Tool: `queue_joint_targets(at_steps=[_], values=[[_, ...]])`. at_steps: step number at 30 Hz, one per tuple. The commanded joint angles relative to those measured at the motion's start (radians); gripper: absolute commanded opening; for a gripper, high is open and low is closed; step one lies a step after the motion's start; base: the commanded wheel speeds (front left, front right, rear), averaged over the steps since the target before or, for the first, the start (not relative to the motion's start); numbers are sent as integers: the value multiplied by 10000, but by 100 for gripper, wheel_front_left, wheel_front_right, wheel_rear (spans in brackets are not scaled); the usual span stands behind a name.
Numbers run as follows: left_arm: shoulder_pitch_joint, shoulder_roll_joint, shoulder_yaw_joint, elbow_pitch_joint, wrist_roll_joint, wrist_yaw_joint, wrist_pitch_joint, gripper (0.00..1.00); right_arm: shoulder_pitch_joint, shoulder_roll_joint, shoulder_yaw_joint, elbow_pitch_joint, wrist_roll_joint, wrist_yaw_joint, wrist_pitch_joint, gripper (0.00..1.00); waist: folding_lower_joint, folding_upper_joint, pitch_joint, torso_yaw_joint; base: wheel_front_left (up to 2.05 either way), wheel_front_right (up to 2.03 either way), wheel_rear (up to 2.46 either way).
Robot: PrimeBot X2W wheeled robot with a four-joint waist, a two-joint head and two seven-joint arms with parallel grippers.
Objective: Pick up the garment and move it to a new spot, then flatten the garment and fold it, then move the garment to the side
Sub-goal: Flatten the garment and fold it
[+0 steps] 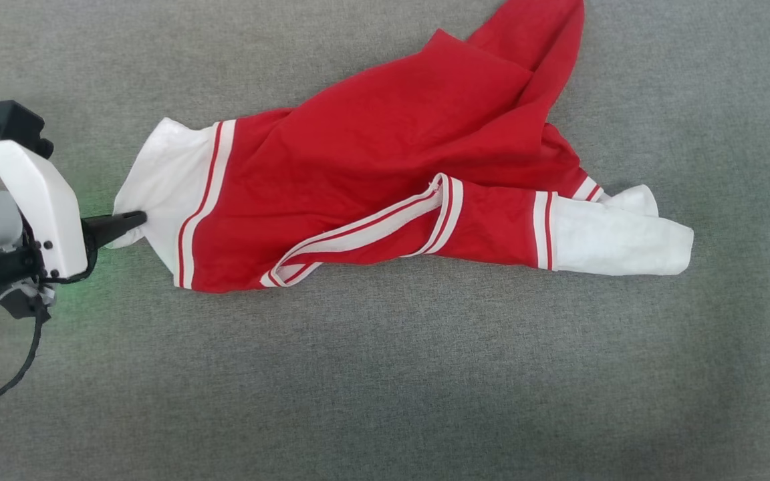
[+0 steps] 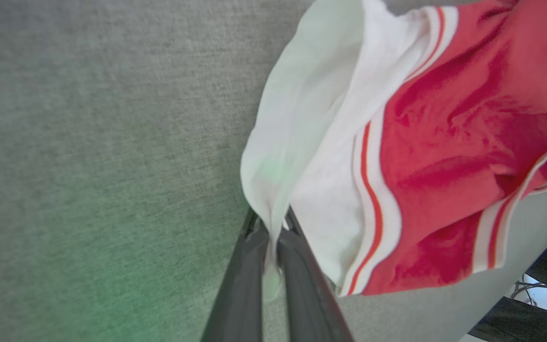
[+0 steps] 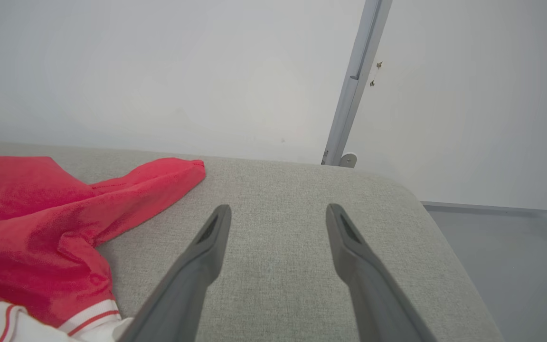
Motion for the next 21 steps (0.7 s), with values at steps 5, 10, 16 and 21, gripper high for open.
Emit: queue_joint_targets(at_steps=[5,10,16,21], values=[[407,3,210,-77,360,-235,-1163,100,277,-441,617,-308,64,-3,537,100,0,0,-148,162,0,0,0],[828,29,379,-617,1201,-295,-3290,100,427,-1380,1956,-875,751,-3,1462,100,0,0,-215,473,0,0,0],[1641,-444,280,-1277,2847,99,-6449,100,20,-3329,3976,-1767,2484,-6,2630,100,0,0,-236,1058,0,0,0],[2578,-1230,720,-1687,3740,1048,-7831,100,-667,-4775,5373,-2231,3825,-3,3557,100,0,0,-231,1687,0,0,0]])
